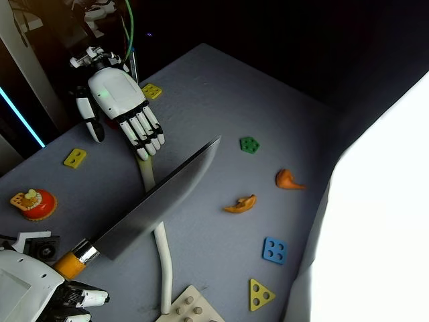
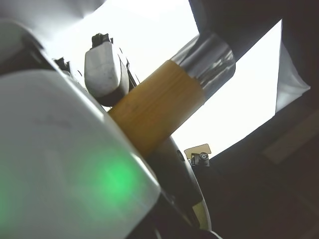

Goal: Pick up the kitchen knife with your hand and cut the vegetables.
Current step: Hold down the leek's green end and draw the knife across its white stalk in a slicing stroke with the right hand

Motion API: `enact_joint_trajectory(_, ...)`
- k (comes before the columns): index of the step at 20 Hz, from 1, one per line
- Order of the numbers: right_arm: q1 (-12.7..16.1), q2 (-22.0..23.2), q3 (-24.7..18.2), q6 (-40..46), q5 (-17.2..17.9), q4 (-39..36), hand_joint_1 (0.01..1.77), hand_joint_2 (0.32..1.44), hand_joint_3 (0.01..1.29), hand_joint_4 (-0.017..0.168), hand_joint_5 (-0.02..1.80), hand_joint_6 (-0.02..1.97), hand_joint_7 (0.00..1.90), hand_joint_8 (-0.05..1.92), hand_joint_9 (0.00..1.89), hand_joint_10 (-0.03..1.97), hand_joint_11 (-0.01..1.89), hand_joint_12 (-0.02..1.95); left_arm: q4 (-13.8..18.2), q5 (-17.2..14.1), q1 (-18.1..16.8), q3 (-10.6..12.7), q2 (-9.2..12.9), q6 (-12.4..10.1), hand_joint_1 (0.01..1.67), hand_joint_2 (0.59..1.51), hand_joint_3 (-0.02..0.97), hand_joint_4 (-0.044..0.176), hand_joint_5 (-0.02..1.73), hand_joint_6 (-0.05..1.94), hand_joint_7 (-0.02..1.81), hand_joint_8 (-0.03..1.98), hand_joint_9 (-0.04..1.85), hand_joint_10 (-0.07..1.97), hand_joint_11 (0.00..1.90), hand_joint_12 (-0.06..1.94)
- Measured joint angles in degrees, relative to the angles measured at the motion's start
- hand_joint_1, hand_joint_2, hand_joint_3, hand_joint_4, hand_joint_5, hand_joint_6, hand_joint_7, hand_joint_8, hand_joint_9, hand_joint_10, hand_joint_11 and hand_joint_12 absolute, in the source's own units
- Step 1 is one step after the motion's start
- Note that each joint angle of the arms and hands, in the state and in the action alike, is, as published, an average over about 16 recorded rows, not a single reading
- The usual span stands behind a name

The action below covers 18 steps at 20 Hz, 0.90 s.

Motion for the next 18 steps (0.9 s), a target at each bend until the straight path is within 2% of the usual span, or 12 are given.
enact_joint_trajectory(10, -3.37, 2.51, -0.05, 1.2, -0.56, -1.57, 1.61, 0.64, 0.96, 0.164, 1.43, 1.9, 1.58, 1.91, 1.63, 1.91, 1.67, 1.9, -0.04, 0.03, -0.09, 0.0, 0.0, 0.0, 0.52, 1.293, -0.006, 0.007, 0.13, -0.03, 0.12, -0.01, 0.15, 0.01, 0.02, 0.46)
enact_joint_trajectory(18, -4.94, 5.74, -0.63, 2.2, -1.15, -1.66, 1.61, 0.64, 0.96, 0.164, 1.42, 1.9, 1.58, 1.91, 1.63, 1.91, 1.67, 1.9, -0.1, 0.06, -0.16, 0.0, 0.0, 0.0, 0.51, 1.293, -0.006, 0.006, 0.13, -0.03, 0.11, -0.01, 0.13, 0.01, 0.02, 0.43)
